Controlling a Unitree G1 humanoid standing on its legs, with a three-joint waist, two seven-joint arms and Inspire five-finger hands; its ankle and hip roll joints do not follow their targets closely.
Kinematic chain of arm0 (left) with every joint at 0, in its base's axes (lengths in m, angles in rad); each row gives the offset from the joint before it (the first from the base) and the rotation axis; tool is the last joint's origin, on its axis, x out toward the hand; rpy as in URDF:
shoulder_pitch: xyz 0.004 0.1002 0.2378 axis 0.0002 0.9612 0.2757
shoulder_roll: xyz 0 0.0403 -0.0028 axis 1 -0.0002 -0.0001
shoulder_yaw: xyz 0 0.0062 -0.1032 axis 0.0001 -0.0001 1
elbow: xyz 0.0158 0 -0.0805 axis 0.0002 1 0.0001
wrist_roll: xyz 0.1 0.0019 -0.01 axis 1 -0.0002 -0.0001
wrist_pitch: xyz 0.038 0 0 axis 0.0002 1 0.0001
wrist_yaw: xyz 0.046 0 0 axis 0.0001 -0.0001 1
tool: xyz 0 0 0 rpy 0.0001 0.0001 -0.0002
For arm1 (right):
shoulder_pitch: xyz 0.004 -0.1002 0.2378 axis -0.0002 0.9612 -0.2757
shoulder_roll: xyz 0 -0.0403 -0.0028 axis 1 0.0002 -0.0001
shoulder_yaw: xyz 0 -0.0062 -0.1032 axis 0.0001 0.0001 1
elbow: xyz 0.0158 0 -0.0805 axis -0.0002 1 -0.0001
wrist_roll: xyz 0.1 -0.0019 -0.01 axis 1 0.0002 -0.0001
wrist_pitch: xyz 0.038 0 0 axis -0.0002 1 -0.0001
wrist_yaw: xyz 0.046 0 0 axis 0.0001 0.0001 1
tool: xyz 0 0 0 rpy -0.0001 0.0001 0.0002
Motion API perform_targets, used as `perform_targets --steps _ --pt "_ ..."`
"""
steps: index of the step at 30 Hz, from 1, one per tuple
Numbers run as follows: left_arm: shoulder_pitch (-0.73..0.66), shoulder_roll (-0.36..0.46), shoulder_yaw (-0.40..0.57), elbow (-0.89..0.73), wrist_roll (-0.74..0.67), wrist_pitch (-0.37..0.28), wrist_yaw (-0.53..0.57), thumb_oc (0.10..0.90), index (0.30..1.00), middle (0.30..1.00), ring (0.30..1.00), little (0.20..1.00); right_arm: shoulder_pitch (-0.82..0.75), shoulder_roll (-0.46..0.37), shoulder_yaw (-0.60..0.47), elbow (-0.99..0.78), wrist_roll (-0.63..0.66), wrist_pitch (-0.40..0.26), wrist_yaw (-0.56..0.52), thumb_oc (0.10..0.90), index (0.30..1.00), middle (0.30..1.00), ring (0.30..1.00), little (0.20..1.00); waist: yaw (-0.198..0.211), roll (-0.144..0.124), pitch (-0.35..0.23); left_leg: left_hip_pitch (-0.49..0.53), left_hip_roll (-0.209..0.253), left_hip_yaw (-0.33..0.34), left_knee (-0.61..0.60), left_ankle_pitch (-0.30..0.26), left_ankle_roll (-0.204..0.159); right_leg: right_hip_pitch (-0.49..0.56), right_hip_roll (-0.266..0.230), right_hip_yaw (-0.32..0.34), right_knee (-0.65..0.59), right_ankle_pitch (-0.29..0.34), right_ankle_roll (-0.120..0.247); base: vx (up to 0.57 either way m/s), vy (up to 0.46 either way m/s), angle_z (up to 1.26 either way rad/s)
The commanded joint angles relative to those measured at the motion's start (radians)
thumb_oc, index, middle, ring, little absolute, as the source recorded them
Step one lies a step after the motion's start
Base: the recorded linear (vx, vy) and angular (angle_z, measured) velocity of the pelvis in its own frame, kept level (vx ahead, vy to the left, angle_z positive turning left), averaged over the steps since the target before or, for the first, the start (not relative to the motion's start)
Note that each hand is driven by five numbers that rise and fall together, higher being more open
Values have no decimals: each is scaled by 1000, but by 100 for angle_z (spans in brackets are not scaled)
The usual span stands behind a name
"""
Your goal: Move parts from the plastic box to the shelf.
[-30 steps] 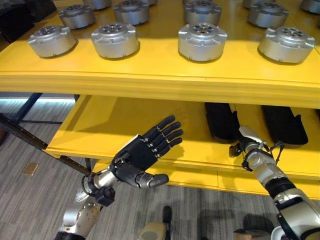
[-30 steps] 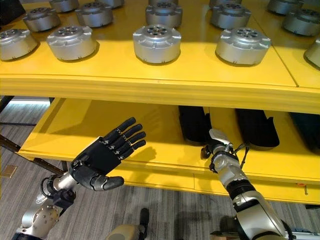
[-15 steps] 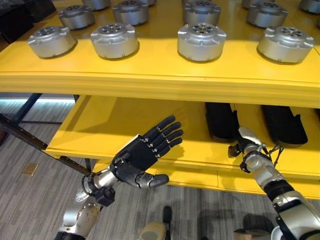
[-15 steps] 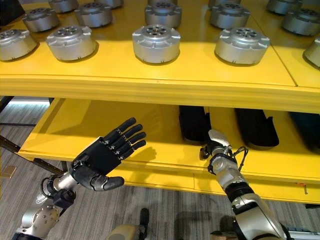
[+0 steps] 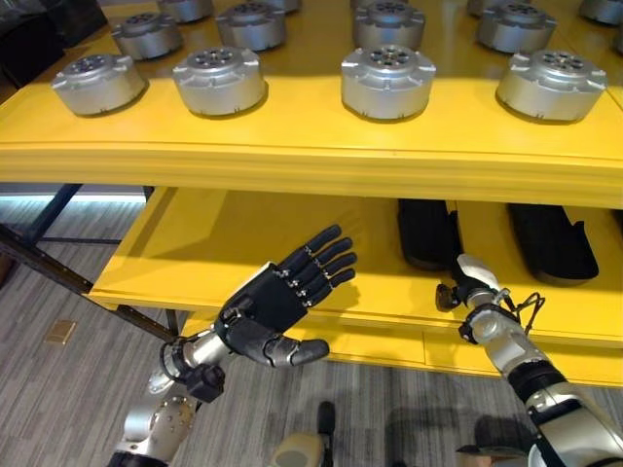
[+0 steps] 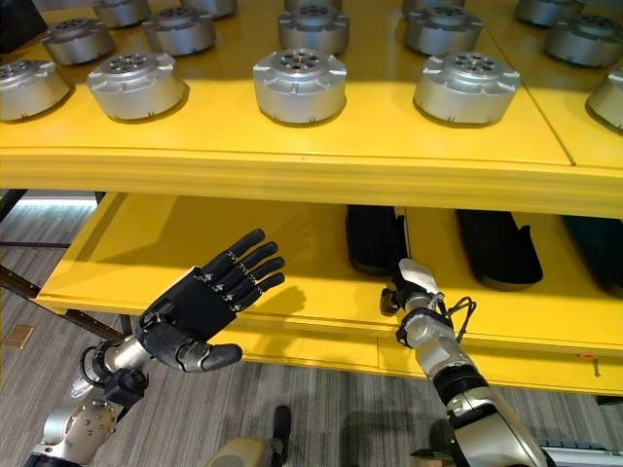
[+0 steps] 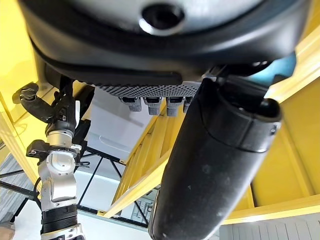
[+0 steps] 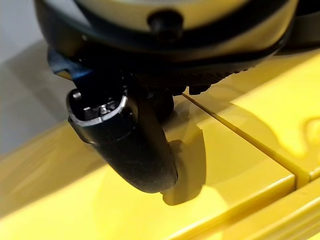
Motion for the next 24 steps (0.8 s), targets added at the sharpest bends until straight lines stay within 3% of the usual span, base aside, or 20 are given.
perform_targets --steps 1,10,24 --pt "-58 -45 11 -75 -52 -80 -34 900 1000 1000 1000 1000 -61 -2 -5 -108 -12 -103 -81 900 1000 1000 1000 1000 14 -2 -30 25 32 -45 115 -179 -40 -100 -9 -24 40 69 -36 0 0 0" --pt "-50 -37 14 -82 -63 -91 -29 900 1000 1000 1000 1000 -46 -13 -11 -132 -16 -169 -75 900 1000 1000 1000 1000 10 4 -40 29 29 -44 115 -180 -40 -99 -13 -24 41 68 -35 0 0 0" --pt "-37 -48 20 -91 -56 -89 -25 900 1000 1000 1000 1000 -8 -6 -9 -201 -44 -148 -95 900 1000 1000 1000 1000 3 -1 -44 34 32 -36 109 -181 -40 -96 -13 -21 36 70 -33 0 0 0"
